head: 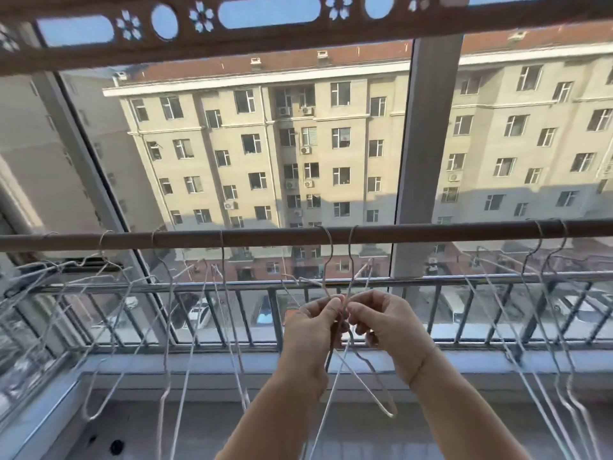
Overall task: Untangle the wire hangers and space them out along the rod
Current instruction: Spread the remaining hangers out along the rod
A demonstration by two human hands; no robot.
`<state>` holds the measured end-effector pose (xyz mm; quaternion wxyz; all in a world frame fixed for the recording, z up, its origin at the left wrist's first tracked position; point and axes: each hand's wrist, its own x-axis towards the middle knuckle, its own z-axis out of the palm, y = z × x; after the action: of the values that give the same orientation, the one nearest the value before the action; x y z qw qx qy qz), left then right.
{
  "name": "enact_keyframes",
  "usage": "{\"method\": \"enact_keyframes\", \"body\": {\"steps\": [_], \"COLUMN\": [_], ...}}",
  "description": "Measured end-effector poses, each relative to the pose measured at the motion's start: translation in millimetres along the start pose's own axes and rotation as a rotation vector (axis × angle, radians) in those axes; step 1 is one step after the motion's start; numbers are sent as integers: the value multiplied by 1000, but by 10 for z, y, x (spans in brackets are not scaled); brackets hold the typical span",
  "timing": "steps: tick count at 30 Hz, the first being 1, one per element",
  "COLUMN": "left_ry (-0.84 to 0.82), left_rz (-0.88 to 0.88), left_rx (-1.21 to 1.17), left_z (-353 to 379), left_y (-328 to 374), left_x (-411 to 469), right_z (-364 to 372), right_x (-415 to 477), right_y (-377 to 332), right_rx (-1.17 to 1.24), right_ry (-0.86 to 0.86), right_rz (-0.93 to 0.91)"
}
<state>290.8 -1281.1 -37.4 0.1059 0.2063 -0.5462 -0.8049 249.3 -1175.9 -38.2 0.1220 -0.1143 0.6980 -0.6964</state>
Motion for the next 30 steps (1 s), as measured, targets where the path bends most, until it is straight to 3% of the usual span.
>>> {"method": "enact_keyframes", "body": {"steps": [12, 30], "left_ry": [-16, 120], "left_rz": [-21, 54], "left_rx": [97, -32], "left_z": [-120, -409], "left_y": [160, 140], "left_x": [-33, 83], "right_z": [193, -146], "right_x": [119, 9], "right_y": [-67, -132], "right_rx": [-29, 50], "right_ry": [94, 172], "right_rz": [20, 24]}}
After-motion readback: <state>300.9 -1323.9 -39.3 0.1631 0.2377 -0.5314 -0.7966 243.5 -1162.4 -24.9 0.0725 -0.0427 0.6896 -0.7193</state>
